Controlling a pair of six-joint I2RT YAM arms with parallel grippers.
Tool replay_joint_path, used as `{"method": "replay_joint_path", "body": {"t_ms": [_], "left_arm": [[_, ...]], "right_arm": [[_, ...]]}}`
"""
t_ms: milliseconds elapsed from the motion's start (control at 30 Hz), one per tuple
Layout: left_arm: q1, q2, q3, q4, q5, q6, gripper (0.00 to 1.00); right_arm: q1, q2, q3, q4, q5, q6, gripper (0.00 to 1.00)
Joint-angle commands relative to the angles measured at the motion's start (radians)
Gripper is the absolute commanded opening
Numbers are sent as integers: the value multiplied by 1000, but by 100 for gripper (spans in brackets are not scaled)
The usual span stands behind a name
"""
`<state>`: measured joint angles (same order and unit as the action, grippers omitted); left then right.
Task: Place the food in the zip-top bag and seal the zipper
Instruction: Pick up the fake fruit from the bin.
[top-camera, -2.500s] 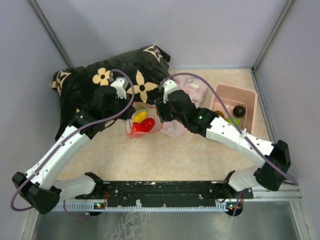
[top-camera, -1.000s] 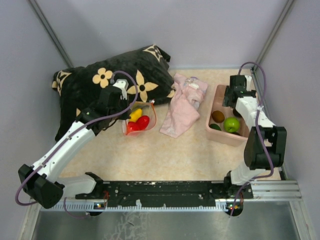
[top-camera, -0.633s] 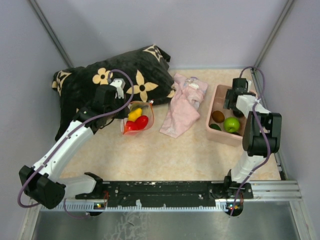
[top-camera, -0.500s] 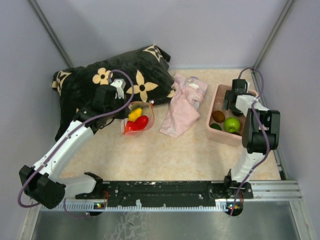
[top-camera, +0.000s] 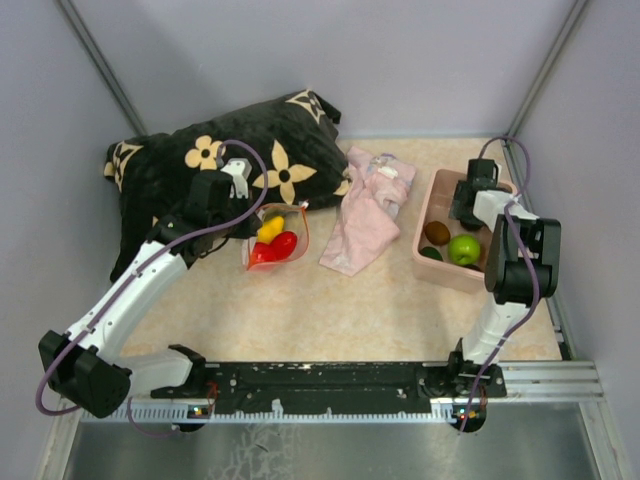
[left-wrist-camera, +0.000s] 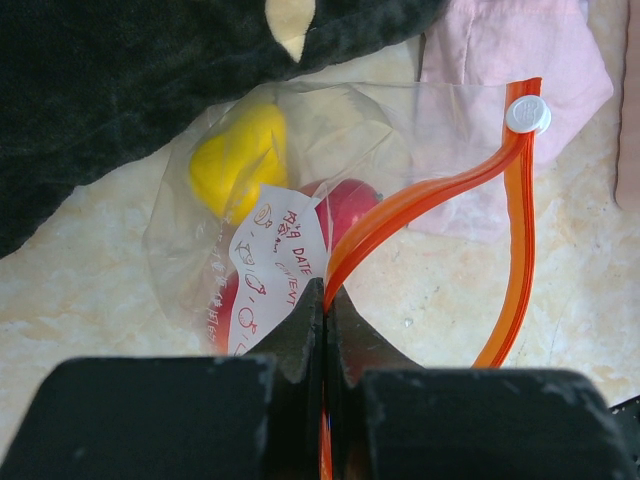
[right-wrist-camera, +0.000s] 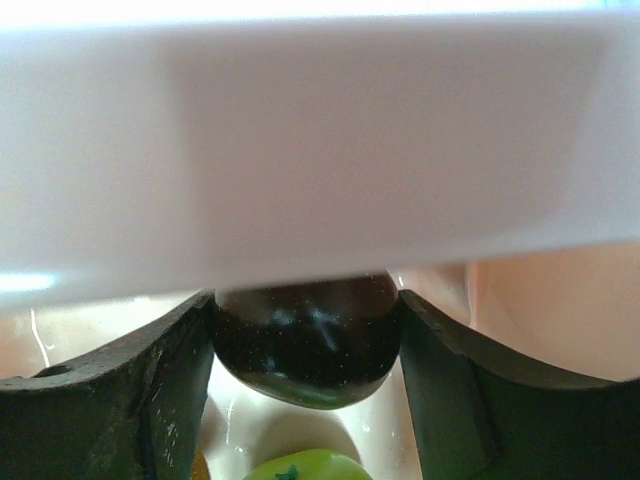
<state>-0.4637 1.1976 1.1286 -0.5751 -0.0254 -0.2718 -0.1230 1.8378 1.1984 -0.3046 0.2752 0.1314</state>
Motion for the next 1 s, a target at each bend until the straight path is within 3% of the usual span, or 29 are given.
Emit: {"method": "replay_joint_path", "body": {"t_ms": [0, 133, 567, 967], "left_arm": [[9, 0, -3, 29, 20, 5, 0], [8, 5, -3, 29, 25, 6, 0], [7, 18, -4, 33, 51, 5, 0], [-18, 42, 49, 31, 71, -7, 0]], "right_arm": [[-6, -72, 12, 60, -27, 14, 58], [0, -112, -12, 68, -54, 45, 53], [64, -347, -70, 30, -24, 51, 52], [198, -571, -104, -30, -84, 52, 52]]}}
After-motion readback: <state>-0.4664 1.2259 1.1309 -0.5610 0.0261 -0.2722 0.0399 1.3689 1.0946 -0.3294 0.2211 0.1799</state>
